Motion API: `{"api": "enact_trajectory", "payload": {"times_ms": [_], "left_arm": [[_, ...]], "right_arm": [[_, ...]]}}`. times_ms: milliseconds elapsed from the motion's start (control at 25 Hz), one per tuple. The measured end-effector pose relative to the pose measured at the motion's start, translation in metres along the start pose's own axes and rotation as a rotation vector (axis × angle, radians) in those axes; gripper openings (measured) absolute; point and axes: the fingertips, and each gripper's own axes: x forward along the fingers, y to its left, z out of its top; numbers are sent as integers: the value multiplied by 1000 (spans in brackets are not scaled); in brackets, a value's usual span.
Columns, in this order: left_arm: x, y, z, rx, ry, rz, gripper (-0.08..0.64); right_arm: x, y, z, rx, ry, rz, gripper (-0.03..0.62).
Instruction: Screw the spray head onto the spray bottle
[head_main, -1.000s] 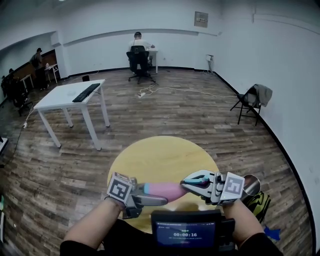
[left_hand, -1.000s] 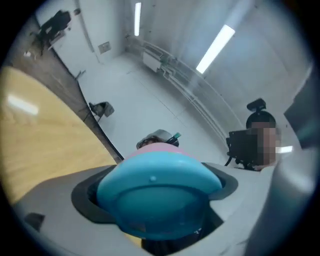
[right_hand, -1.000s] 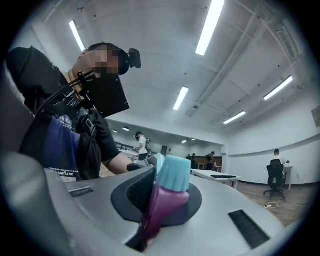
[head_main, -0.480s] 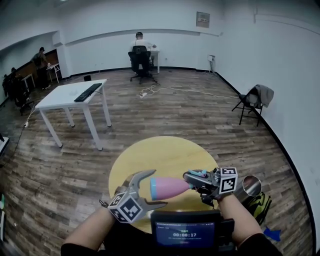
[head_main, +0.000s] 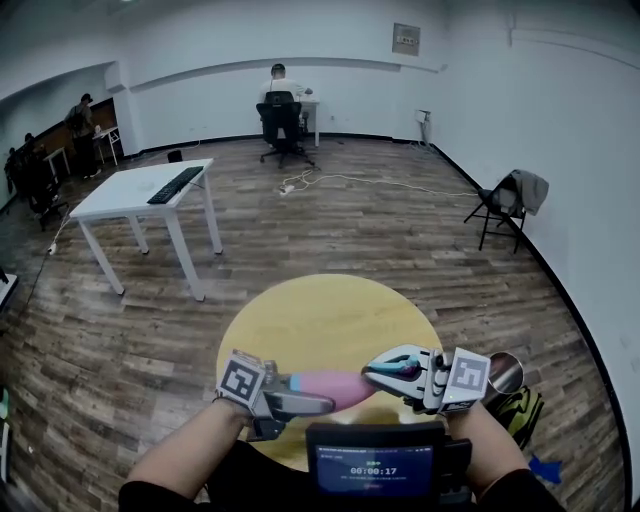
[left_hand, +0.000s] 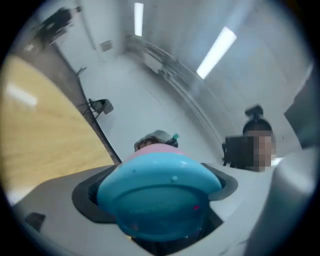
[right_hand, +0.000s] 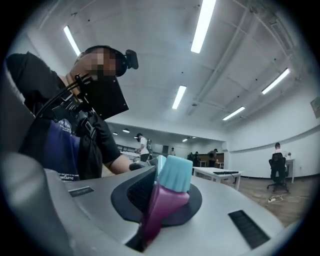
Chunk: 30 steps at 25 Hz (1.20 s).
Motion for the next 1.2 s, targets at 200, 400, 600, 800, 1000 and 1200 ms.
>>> {"api": "enact_trajectory", "payload": {"times_ms": [200, 400, 600, 800, 1000, 1200], "left_arm": [[-14, 5, 35, 238, -175, 193, 540], [-46, 10, 44, 767, -108, 538, 540], [-9, 30, 18, 1101, 184, 609, 546], [5, 22, 20, 833, 140, 412, 532], [4, 21, 21, -155, -15, 28, 532], [-11, 13, 40, 88, -169, 130, 541]], "right_arm": [[-15, -39, -24, 289, -68, -97, 15], [-37, -90, -53, 615, -151, -224, 15], [-16, -69, -48, 610, -93, -107, 15], [-14, -56, -24, 446, -78, -110, 15], [-3, -12, 4, -42, 9, -29, 15], [-14, -36, -16, 190, -51, -80, 15]]}}
